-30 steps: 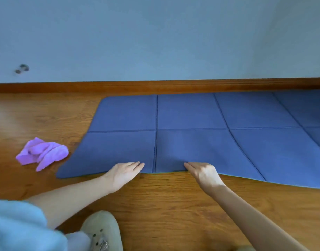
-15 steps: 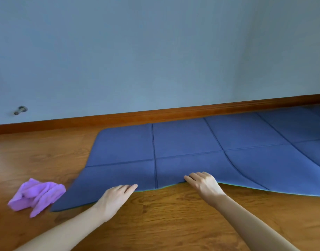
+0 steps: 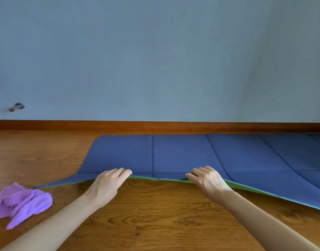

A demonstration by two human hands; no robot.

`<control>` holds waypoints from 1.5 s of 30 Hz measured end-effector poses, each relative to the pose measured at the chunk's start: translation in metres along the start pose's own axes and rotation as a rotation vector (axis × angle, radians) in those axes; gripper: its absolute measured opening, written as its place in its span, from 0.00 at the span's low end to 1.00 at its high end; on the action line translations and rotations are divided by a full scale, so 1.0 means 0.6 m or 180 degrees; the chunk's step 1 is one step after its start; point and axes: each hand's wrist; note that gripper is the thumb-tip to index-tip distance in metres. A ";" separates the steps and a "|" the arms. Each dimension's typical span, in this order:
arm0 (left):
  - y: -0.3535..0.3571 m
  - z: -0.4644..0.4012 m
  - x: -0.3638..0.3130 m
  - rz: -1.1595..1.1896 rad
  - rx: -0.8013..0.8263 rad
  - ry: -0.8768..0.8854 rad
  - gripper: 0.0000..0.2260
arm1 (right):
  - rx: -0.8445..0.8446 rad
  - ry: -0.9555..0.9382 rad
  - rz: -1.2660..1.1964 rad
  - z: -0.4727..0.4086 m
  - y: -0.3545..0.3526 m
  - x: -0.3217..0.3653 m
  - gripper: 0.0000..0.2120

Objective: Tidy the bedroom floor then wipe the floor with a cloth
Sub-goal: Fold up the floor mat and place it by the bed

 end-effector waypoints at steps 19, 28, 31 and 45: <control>-0.097 0.001 0.039 -0.0229 -0.0982 0.0535 0.17 | 0.0658 -0.0850 -0.0166 -0.037 -0.166 0.007 0.20; -0.057 0.024 0.048 -0.0113 -0.0570 0.0303 0.26 | 0.0873 -0.0336 0.0157 -0.076 -0.134 0.008 0.25; -0.055 0.005 0.050 -0.0210 -0.0451 0.0121 0.27 | 0.1138 0.0010 0.0260 -0.082 -0.125 -0.006 0.28; -0.107 -0.107 0.075 -0.1487 0.0133 0.0082 0.22 | 0.1734 0.0273 0.0796 -0.203 -0.151 -0.026 0.17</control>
Point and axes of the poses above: each hand's wrist, its own z-axis away from the middle knuckle, its own y-axis out of the palm, x = y × z, and after that the axes turned 3 degrees about y, right-handed
